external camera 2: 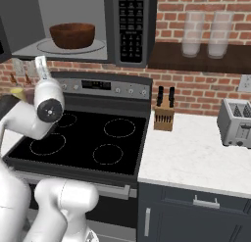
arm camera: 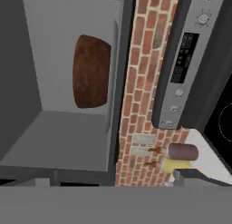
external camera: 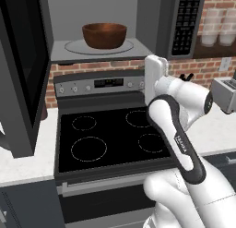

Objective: Open the microwave, place the bowl with waffle inside the microwave, then close the microwave door and turn it on.

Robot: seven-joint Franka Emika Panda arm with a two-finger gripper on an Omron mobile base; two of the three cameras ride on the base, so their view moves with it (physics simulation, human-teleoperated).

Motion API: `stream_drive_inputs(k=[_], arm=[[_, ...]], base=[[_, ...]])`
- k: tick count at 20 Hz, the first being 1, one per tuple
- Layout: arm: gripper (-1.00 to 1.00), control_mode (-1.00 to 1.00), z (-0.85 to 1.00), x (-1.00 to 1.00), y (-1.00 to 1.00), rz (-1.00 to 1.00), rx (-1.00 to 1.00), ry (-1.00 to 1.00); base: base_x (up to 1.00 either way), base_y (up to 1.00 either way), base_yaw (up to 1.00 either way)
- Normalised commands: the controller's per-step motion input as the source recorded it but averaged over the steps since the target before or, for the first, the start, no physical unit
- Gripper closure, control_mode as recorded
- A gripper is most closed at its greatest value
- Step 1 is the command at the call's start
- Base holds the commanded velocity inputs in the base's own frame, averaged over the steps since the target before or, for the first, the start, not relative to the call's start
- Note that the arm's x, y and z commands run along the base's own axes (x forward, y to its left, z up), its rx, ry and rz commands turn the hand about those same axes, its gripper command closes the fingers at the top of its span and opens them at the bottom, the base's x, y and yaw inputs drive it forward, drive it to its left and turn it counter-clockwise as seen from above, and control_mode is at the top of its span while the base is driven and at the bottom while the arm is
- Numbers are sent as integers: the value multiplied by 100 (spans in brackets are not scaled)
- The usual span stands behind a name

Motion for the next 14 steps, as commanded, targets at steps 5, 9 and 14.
stream_drive_inputs(k=[5,9,14], arm=[[-100,-100,-17,-69,-14,0,-26,15],[-100,-100,-36,-47,-7,0,-40,11],[100,-100,-45,-9,7,0,-43,19]], base=[[0,0,0],[0,0,0],[0,0,0]])
